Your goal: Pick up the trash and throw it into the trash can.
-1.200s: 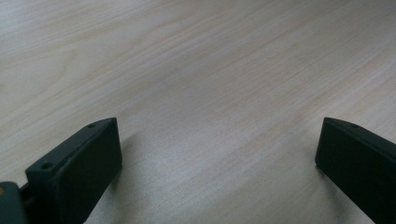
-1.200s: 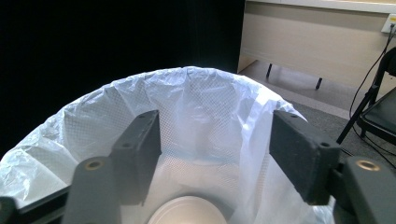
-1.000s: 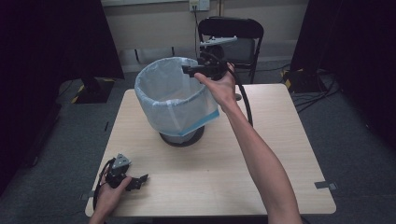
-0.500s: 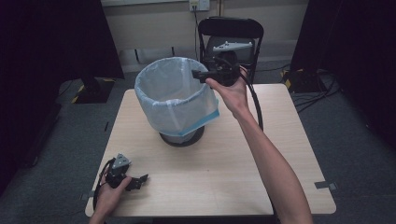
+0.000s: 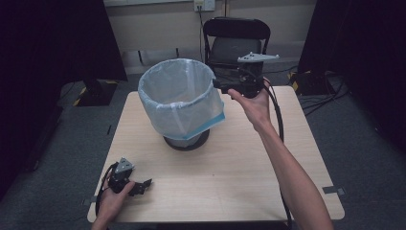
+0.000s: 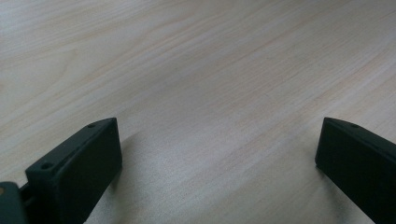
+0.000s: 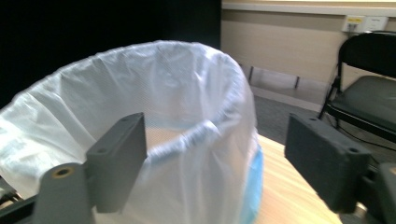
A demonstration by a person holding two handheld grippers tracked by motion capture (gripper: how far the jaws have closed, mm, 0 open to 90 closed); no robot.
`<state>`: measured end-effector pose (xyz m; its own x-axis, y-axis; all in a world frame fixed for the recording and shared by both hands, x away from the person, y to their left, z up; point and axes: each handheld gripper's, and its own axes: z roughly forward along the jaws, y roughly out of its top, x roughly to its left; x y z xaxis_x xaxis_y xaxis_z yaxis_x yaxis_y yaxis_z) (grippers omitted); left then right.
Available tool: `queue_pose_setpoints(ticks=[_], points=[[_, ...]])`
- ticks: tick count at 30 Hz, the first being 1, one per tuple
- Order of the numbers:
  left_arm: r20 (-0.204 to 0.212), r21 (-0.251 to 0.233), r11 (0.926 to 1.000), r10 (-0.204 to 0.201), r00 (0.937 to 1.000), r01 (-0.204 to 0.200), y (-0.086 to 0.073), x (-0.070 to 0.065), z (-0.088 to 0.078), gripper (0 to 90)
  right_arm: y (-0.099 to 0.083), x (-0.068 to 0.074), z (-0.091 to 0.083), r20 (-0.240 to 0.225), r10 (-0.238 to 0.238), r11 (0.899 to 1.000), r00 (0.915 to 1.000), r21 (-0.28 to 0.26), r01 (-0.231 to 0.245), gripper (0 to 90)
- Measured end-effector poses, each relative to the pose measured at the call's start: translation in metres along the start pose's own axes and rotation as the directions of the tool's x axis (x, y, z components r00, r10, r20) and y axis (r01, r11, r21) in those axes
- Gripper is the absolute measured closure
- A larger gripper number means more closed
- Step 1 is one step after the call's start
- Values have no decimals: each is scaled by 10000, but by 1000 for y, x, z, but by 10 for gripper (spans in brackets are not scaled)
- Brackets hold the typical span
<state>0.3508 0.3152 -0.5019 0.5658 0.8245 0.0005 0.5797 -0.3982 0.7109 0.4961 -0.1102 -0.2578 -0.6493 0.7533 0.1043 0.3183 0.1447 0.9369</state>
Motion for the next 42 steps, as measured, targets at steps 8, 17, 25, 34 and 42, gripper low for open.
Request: queue_pose_setpoints(ticks=[8, 17, 25, 34, 42], points=[[-5, -2, 10000, 0, 10000, 0, 0, 0, 0, 0, -14, -12, -24, 373, 34, 9998, 9993, 193, -41, 167], [-14, 3, 10000, -10, 10000, 10, 0, 0, 0, 0, -35, -20, -49, 737, 10, 9992, 9973, 388, -38, 147], [-41, -7, 10000, -63, 10000, 63, 0, -1, 0, 0, -66, -28, -74, 975, 298, 9984, 9948, 449, -343, 149], [-97, -19, 9999, -137, 9999, 137, 1, -2, 1, 0, -110, -31, -93, 1473, 175, 9933, 9889, 1101, -339, 152], [-133, -14, 9999, -168, 9998, 168, 1, -2, 1, 0, -155, -39, -105, 1741, 734, 9845, 9820, 1448, -992, 167]])
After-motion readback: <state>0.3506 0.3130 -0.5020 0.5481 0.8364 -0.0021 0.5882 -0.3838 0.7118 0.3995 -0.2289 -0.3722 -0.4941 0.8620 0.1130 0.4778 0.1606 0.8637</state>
